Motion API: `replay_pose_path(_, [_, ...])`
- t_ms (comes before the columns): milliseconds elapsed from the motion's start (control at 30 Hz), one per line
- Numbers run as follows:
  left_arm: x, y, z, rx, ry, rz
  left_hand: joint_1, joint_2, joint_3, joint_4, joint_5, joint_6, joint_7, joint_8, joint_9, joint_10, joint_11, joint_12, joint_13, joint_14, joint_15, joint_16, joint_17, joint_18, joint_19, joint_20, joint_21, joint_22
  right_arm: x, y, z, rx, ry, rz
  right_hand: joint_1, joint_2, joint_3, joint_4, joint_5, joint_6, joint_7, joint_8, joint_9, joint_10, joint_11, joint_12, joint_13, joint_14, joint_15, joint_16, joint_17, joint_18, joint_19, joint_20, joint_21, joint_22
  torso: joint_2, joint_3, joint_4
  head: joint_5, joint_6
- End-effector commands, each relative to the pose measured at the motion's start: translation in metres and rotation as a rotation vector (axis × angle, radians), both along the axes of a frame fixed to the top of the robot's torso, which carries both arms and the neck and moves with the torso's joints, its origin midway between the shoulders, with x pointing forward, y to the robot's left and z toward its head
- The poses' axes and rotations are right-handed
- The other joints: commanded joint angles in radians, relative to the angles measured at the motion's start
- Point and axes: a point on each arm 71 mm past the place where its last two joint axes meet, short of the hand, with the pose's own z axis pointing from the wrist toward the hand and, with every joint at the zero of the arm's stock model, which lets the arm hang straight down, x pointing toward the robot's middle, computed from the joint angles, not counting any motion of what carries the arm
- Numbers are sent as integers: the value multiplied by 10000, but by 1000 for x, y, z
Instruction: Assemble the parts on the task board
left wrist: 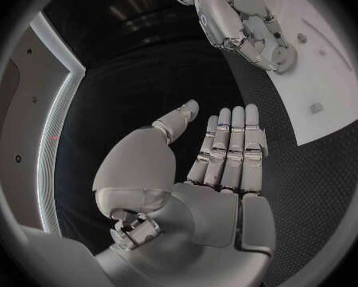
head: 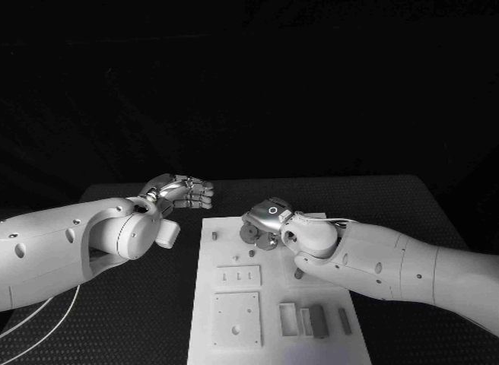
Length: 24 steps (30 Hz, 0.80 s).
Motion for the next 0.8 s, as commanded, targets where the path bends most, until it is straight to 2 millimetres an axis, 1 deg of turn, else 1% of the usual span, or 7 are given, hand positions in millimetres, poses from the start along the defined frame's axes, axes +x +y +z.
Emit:
replay_pose_path(33, [0,-2,2,-33,-132,-74,-19,-95,-14,69,-23,-71,-31,-49,0,-5,82,-65,12,-62,-15,-63,12,185,-26,36,-52,10,-4,1,-13,-295,463,15,33,-114,12,45,30,1050,84,-60,-1,8,42,-59,-12,20,71,-62,-11,143,28,0,-52,126,9,6,7,1,-7])
replay_pose_path(333, [0,-2,2,-34,-112,-97,-19,-95,-15,70,-23,-72,-31,-48,0,-4,82,-69,13,-62,-15,-68,18,185,-25,37,-54,13,-5,2,-14,-293,489,26,42,-134,38,71,31,1054,86,-67,-6,4,44,-60,-13,19,75,-63,-15,143,31,-3,-57,126,4,3,5,5,-32])
replay_pose_path(633, [0,-1,2,-28,-109,-71,-24,-96,-18,75,-24,-74,-30,-48,1,-4,84,-73,14,-61,-13,-73,24,184,-25,38,-56,16,-3,-5,-15,-395,491,-161,63,-118,77,106,30,1136,69,-34,5,4,33,-55,-14,23,73,-58,-19,143,37,-7,-61,130,-1,3,-11,15,-44])
replay_pose_path(800, [0,-1,2,-29,-112,-76,-26,-97,-19,77,-23,-75,-30,-47,1,-4,84,-76,15,-61,-13,-76,27,185,-25,38,-57,18,-2,-5,-15,-252,437,-158,70,-100,87,114,30,1152,65,-28,6,5,28,-53,-15,24,69,-57,-20,143,39,-8,-61,132,1,6,-2,17,-38])
